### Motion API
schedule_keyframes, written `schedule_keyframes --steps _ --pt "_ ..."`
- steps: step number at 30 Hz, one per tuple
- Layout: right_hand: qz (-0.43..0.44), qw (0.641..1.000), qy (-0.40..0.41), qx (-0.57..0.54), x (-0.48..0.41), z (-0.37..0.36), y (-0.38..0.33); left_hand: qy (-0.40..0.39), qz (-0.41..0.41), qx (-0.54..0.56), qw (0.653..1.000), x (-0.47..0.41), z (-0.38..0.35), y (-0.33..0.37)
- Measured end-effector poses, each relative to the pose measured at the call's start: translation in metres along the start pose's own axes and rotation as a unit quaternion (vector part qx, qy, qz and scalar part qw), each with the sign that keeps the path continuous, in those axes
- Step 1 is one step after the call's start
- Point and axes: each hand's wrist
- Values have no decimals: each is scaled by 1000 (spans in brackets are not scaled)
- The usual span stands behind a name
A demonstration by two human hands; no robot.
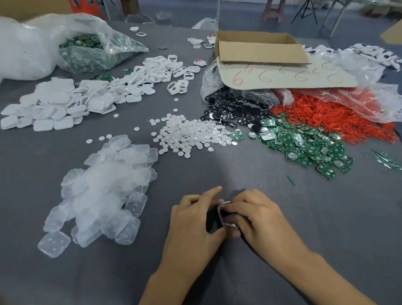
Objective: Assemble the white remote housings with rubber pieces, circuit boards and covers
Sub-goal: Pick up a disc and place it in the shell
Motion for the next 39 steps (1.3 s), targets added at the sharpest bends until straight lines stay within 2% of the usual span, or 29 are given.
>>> schedule_keyframes --steps 3,6,9,12,16,20,24,30,35,39 --pt "-8 1000 7 -2 -6 -2 0 -3 -2 0 1000 0 0 -1" --pt "-152 984 -1 -97 -17 2 -2 -9 5 -2 1000 1 0 0" --pt "-273 943 -94 -163 -34 12 2 -11 15 2 1000 2 0 -1" --pt "-321 909 -174 -202 -50 20 2 -10 26 8 1000 3 -1 0" --pt "-330 886 -219 -241 -60 25 2 -14 12 37 999 4 -2 1" --pt "-304 874 -286 -248 -59 31 3 -28 0 95 995 3 -3 0" --pt "-307 868 -277 -273 -56 31 3 -24 -35 133 990 3 -2 0" --pt "-288 872 -240 -316 -49 30 8 -25 -40 153 987 3 4 0" --pt "-251 879 -266 -305 -51 31 10 -41 -36 168 984 1 6 1" --pt "-281 872 -279 -289 -56 29 7 -34 -35 174 983 1 6 2"
Point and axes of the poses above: each hand's wrist, its own x-axis away from the middle knuckle, its own z-axis out of the back of the hand, y = z × x, and after that the axes turned 1 degree about -y, right-handed
